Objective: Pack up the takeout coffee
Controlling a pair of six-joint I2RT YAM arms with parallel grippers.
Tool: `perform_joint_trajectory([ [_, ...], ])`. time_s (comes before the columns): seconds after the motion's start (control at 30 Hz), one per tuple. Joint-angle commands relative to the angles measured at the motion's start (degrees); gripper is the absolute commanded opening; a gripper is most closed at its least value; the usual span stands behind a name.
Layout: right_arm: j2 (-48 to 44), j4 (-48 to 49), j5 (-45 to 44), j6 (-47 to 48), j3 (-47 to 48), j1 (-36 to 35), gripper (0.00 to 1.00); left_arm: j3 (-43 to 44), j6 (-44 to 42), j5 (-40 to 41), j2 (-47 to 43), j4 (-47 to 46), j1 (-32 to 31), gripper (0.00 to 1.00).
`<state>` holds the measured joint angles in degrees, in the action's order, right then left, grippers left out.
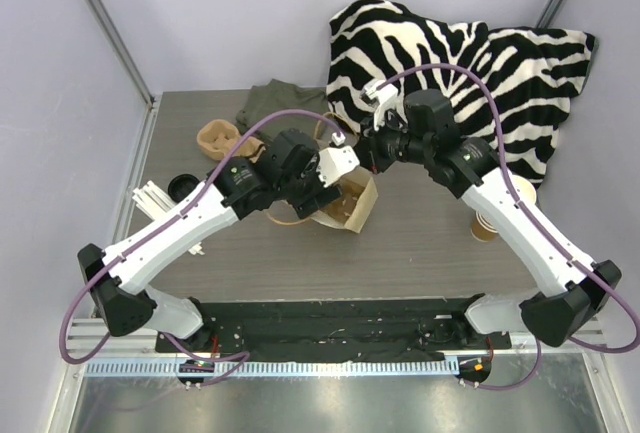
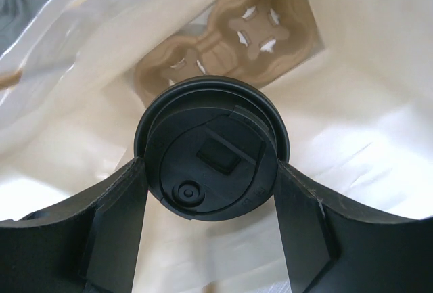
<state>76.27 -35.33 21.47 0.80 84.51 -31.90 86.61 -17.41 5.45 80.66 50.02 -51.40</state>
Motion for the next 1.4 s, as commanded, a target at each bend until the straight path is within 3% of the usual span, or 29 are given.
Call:
perform_joint_trajectory([
  [0.0,-4.3,8.8,-7.8,-8.1,-3.9,-2.3,0.01,-3.6,3.7,3.2,-2.0,-6.9,-0.2,0.28],
  [0.2,-9.7,12.4,-6.5,-11.6,-12.0,-3.6,0.01,-11.9,5.6,6.1,-5.9,-11.6,-0.1,0.24],
  [0.33,-12.1,14.9,-5.4,-13.8,-15.6,-3.8,0.01,-20.0,5.0,5.9,-10.9,-20.2,-0.2,0.21],
  [0.63,-16.5,17.6,-1.0,-13.6,-19.8,-4.8,0.01,-26.6,3.9,6.9,-13.2,-27.1,-0.8,0.21],
  [1.37,-15.3,17.2,1.0,-14.2,-20.1,-4.9,0.01,-32.7,-3.3,10.4,-8.2,-40.8,-1.8,0.19],
])
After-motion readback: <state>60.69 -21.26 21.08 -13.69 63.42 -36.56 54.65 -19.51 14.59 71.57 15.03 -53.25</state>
